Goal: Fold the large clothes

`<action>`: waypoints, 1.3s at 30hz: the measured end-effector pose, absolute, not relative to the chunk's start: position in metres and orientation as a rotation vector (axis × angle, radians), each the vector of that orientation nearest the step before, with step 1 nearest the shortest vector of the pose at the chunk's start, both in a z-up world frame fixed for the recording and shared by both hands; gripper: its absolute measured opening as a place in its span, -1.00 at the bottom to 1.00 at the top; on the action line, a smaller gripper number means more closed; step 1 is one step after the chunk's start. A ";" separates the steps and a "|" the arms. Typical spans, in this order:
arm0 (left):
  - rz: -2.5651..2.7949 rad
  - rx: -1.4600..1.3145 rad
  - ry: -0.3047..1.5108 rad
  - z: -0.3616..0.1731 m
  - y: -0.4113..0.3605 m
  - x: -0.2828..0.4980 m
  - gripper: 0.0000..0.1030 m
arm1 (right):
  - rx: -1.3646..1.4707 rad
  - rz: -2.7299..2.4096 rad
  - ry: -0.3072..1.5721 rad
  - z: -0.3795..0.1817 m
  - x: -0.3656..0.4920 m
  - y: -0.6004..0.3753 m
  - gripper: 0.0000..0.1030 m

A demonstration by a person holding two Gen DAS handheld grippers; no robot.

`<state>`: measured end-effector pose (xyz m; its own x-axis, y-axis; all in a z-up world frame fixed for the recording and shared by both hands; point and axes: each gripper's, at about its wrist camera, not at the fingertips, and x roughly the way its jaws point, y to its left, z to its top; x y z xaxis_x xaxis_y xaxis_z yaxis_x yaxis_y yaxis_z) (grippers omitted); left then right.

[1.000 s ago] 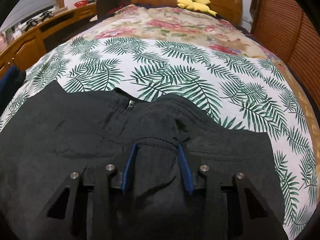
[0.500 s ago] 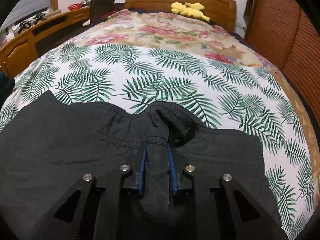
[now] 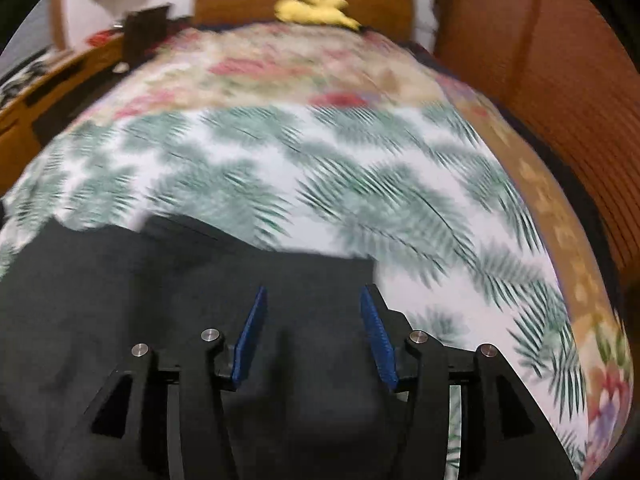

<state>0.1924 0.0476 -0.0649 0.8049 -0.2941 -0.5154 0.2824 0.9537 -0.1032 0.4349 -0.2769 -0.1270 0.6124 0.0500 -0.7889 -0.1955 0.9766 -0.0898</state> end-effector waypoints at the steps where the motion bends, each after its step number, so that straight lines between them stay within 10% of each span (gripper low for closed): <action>1: -0.312 -0.020 0.556 -0.065 0.046 0.192 -0.23 | -0.150 0.132 0.925 -0.135 0.437 -0.289 -0.04; 7: -0.326 -0.001 0.576 -0.070 0.035 0.195 -0.22 | -0.002 0.150 1.039 -0.171 0.445 -0.325 -0.07; 11: -0.352 0.002 0.593 -0.074 0.024 0.197 -0.22 | 0.005 0.202 1.038 -0.172 0.443 -0.322 -0.75; 17: -0.356 0.028 0.603 -0.078 0.009 0.195 -0.22 | -0.081 0.053 0.891 -0.148 0.436 -0.325 -0.82; 22: -0.373 0.047 0.608 -0.081 -0.003 0.188 -0.21 | -0.137 0.070 0.845 -0.126 0.416 -0.319 -0.51; 24: -0.382 0.052 0.611 -0.083 -0.008 0.184 -0.21 | -0.143 0.097 0.820 -0.115 0.400 -0.319 -0.10; 39: -0.440 0.086 0.660 -0.100 -0.038 0.163 -0.19 | -0.206 0.196 0.787 -0.125 0.231 -0.318 0.27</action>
<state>0.1631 -0.0384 -0.1002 0.7021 -0.3674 -0.6099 0.4214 0.9049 -0.0600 0.2311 -0.3184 -0.1249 0.6902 0.0974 -0.7171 -0.2505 0.9618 -0.1104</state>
